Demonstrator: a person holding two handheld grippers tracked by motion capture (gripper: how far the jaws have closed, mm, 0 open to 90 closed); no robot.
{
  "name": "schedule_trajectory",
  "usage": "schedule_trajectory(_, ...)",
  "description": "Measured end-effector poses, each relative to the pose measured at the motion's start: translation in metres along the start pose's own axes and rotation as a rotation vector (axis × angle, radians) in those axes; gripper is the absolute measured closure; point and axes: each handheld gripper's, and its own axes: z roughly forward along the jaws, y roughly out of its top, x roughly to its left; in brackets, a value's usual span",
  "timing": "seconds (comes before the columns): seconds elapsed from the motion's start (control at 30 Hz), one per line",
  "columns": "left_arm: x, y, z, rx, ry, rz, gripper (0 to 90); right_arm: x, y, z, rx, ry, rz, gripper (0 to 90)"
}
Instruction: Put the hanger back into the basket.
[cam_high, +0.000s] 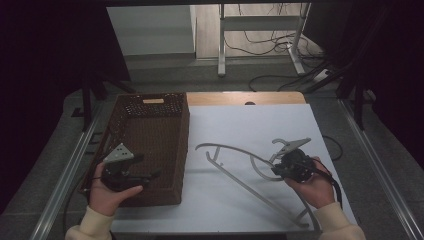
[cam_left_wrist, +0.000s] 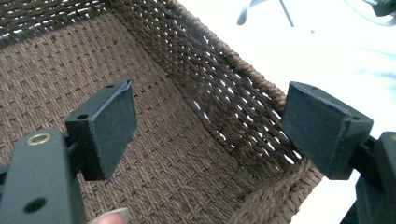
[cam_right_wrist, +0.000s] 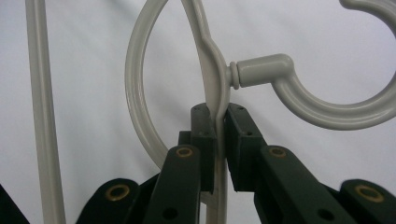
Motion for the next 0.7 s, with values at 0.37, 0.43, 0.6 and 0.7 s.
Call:
schedule_trajectory(0.37,0.0,0.0,0.0,0.0,0.0,-0.004,18.4,0.003,0.021,-0.022,-0.067,-0.002,-0.031,82.5)
schedule_trajectory(0.43,0.0,0.0,-0.001,-0.001,0.001,-0.003,18.4,0.003,0.026,-0.024,-0.078,0.0,-0.037,82.5)
schedule_trajectory(0.6,0.001,0.0,-0.002,-0.005,0.002,-0.005,18.4,0.005,0.041,-0.029,-0.109,-0.004,-0.073,82.5)
schedule_trajectory(0.7,0.002,0.0,-0.002,-0.005,0.004,-0.006,18.4,0.008,0.051,-0.03,-0.122,0.0,-0.094,82.4)
